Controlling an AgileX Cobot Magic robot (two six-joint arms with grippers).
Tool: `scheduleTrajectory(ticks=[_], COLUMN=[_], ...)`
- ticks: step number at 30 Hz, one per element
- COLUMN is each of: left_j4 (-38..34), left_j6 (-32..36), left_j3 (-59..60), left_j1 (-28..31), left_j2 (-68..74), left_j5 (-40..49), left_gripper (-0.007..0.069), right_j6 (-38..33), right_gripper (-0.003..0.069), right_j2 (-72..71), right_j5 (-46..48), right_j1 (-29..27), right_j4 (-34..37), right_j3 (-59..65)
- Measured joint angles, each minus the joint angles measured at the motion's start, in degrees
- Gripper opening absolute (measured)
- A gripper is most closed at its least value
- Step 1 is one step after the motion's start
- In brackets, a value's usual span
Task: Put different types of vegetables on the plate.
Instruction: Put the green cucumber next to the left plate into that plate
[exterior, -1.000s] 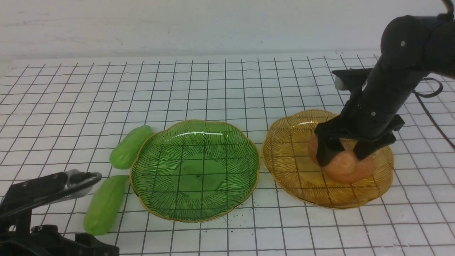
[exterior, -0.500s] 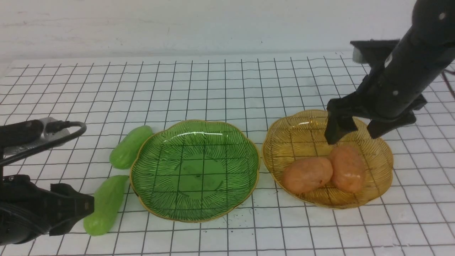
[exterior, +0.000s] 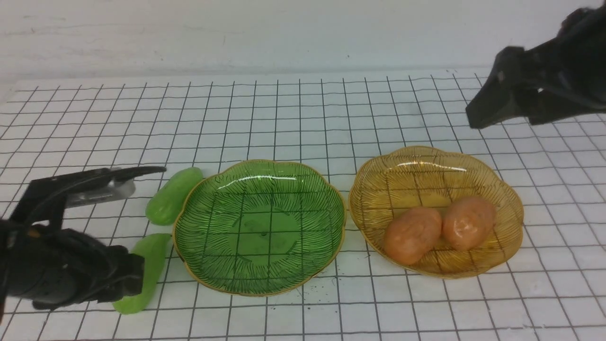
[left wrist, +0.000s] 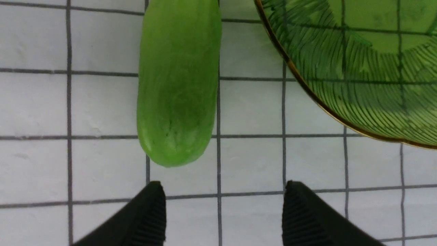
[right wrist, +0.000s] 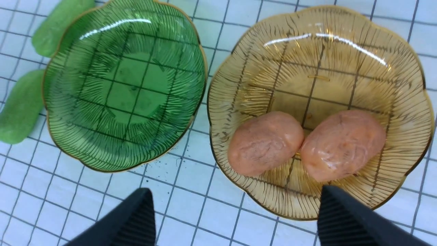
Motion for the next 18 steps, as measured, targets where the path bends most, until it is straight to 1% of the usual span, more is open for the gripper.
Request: scheduleTrajectory(ticks=[3,7,18], left_j4=[0.33,0.33,1.92], left_j6=[2.88,3.62,3.85], left_j3=[-3.67,-5.22,-5.83], left_j1=[0.0,0.0,-0.07], left_j2=[7.29,13.35,19.26], left_j5=[-2.22,-3.64,-4.54], left_gripper=[0.0417,0.0416,0.0412], right_j6=[-0.85,-1.31,-4.32], right_gripper=[0.0547,0.054,0.0536], right_j2=[-0.65,-0.65,-0.65], right_j5=[0.24,0.24,0.19], right_j1=[0.0,0.0,0.0], right_j4=[0.0,0.0,0.0], right_j3=[0.0,1.23,10.15])
